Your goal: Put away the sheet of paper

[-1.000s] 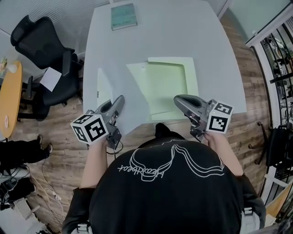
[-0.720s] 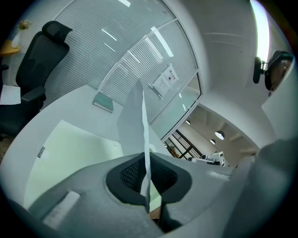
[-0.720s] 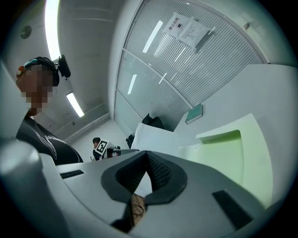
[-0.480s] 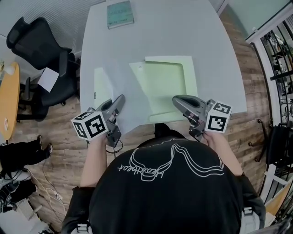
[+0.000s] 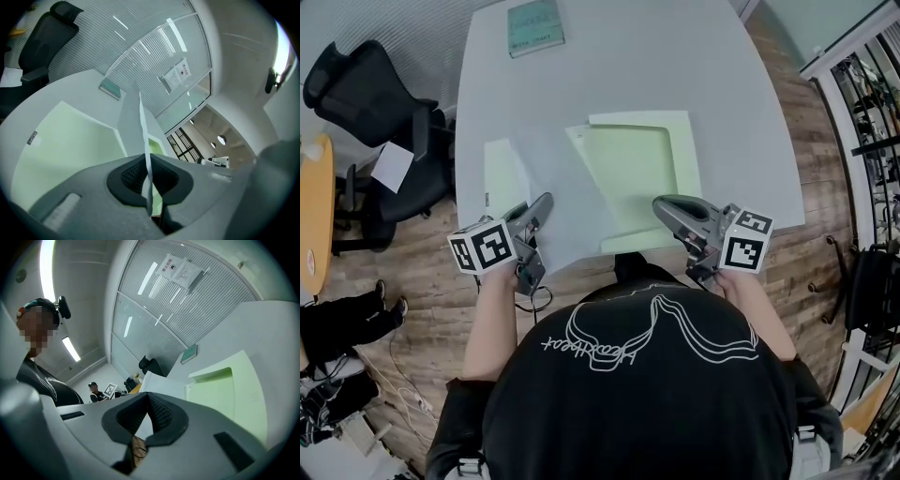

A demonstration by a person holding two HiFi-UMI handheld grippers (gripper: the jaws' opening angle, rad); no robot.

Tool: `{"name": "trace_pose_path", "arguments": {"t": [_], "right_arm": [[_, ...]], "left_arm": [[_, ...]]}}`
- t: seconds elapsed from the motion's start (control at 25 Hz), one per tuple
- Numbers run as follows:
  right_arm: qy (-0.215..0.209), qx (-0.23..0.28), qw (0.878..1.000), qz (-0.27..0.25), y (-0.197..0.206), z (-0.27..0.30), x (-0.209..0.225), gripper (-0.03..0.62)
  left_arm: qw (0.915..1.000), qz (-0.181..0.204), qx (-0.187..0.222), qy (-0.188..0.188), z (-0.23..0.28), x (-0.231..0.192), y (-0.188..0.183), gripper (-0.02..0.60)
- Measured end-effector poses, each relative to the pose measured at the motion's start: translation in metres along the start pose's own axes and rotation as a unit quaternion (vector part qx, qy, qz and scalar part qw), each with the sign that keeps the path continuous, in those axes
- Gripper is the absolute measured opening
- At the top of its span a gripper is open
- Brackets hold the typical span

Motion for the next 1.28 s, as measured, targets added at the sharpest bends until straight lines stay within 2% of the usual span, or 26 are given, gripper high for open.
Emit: {"name": "trace_pose_path", "arguments": {"t": [0.68, 1.28], "right_arm": [[0.017, 0.016, 1.000, 0.017, -0.010, -0.005, 0.027, 0.009], [0.029, 0.041, 0.998, 0.036, -0.012, -0.027, 0.043, 0.009]], "left_arm": [[0.9989, -0.034, -0.033, 0.004, 0.037, -0.015, 0.005, 0.012], [0.9970, -0.042, -0.063, -0.013, 0.068, -0.020, 0.018, 0.012]]}}
Point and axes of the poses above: the fingertips, and each gripper's own axes: z forward along the fingers, x to its right, y out of its underside, the point moved 6 cm from there along -z, backward along the fingers, and after that the axes turned 1 degree about -z, right-handed, at the moved point
